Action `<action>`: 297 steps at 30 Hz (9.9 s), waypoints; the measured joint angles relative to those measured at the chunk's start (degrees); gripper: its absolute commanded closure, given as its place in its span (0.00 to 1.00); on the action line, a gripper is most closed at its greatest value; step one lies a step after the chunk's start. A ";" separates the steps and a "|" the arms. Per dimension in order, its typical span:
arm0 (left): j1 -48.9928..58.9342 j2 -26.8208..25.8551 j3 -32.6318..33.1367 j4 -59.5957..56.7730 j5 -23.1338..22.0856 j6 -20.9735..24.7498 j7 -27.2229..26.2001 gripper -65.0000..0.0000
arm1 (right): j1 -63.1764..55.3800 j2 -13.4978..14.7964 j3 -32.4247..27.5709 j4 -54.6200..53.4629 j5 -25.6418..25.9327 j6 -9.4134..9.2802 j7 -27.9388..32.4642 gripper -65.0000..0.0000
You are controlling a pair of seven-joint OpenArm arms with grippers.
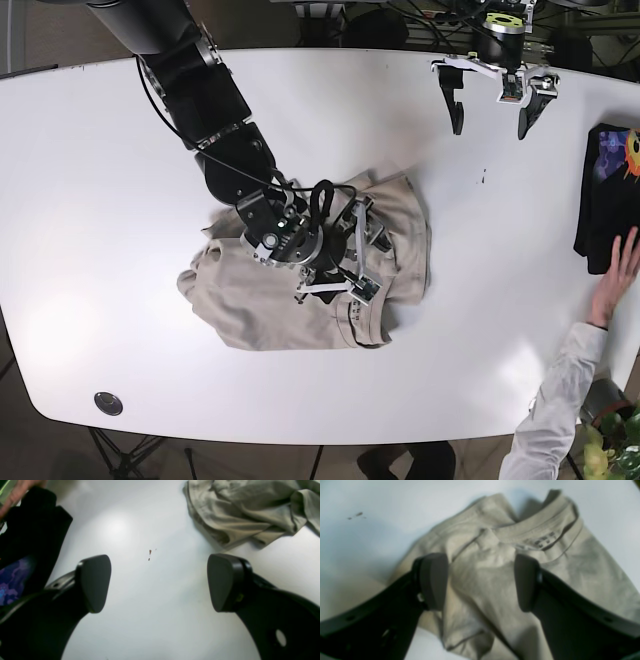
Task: Fold the T-shirt properly
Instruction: 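Lower the right gripper onto the T-shirt collar and grasp it, then lift the collar with the right gripper, dragging the shirt out, then grasp the shirt hem with the left gripper and lift it, then stretch the shirt between both grippers and lay it flat, then pull the held shirt edge taut with both grippers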
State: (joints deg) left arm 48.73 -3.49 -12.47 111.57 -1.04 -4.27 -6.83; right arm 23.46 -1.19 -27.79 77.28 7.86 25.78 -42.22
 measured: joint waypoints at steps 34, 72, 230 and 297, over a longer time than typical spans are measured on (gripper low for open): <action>-2.05 -3.08 1.29 -2.49 -0.04 0.00 -0.02 0.12 | 6.01 -6.08 0.35 -30.18 -7.61 -5.44 20.79 0.53; -9.35 -4.52 6.75 -2.58 -0.02 0.42 0.00 0.12 | 3.52 1.05 20.63 14.25 -7.91 0.28 0.42 0.97; -41.48 -6.82 -27.02 -2.01 0.04 -34.18 51.10 1.00 | -23.50 8.87 44.04 9.92 15.50 0.17 -7.52 0.38; -37.64 -6.56 -40.63 -1.64 -11.50 -36.09 59.10 1.00 | -45.62 13.05 48.09 30.86 16.17 6.27 -6.93 0.35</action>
State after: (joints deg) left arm 11.09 -10.04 -53.10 109.93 -12.53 -40.36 52.27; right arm -22.15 11.86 20.29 108.14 24.03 32.05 -49.15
